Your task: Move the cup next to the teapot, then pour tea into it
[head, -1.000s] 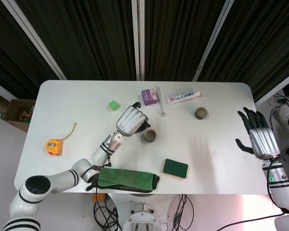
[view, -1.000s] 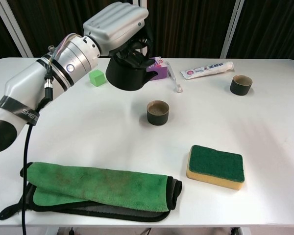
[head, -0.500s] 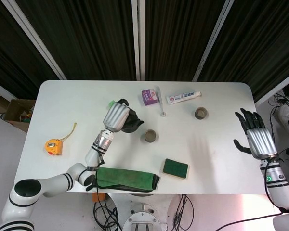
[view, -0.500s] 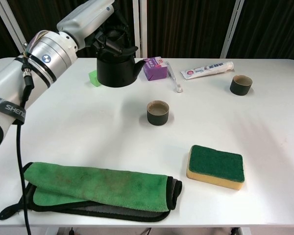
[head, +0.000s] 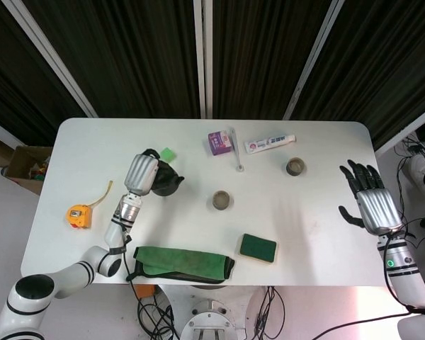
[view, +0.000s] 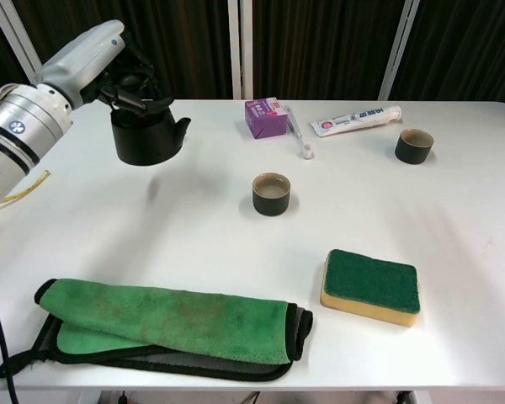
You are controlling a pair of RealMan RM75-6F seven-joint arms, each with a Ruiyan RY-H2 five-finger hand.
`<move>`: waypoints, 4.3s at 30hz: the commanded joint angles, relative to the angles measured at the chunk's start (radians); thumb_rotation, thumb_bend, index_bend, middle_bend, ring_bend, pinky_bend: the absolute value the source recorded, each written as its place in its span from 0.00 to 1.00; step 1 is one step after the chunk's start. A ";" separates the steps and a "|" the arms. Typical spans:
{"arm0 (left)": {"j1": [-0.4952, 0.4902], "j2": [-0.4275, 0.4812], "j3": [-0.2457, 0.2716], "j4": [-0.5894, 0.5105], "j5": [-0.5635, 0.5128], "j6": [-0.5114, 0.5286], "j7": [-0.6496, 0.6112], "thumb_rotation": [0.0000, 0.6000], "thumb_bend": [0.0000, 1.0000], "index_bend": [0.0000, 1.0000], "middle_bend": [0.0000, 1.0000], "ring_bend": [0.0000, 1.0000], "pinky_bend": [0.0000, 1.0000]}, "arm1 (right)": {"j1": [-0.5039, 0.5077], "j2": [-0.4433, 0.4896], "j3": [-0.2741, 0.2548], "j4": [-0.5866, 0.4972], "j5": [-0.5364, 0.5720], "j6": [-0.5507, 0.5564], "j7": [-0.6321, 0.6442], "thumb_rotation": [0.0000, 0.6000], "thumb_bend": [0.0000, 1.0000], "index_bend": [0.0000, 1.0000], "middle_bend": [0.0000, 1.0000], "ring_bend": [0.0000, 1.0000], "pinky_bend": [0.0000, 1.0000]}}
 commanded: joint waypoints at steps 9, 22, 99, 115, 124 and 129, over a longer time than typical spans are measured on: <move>0.047 -0.082 0.057 0.226 0.037 -0.003 -0.121 1.00 0.28 1.00 1.00 0.98 0.41 | -0.003 0.011 0.003 -0.016 0.007 0.007 -0.013 1.00 0.27 0.00 0.00 0.00 0.00; 0.064 -0.153 0.089 0.379 0.062 -0.011 -0.199 1.00 0.28 1.00 1.00 0.98 0.41 | 0.001 0.011 0.004 -0.014 0.008 0.001 -0.009 1.00 0.27 0.00 0.00 0.00 0.00; 0.077 -0.189 0.149 0.519 0.114 -0.023 -0.275 0.25 0.12 0.83 0.86 0.77 0.40 | 0.007 0.009 0.005 -0.013 0.016 -0.006 -0.019 1.00 0.27 0.00 0.00 0.00 0.00; 0.069 -0.145 0.148 0.483 0.118 -0.003 -0.267 0.09 0.12 0.35 0.46 0.35 0.26 | 0.005 0.007 0.006 -0.010 0.011 0.004 -0.013 1.00 0.27 0.00 0.00 0.00 0.00; 0.081 0.001 0.129 0.334 0.130 0.146 -0.218 0.00 0.12 0.14 0.16 0.08 0.15 | -0.004 0.011 -0.004 -0.008 0.000 0.013 -0.012 1.00 0.27 0.00 0.00 0.00 0.00; 0.215 0.406 0.200 -0.165 0.144 0.192 0.066 0.00 0.12 0.14 0.16 0.08 0.15 | -0.064 0.033 -0.034 0.015 0.006 0.070 -0.059 1.00 0.27 0.00 0.00 0.00 0.00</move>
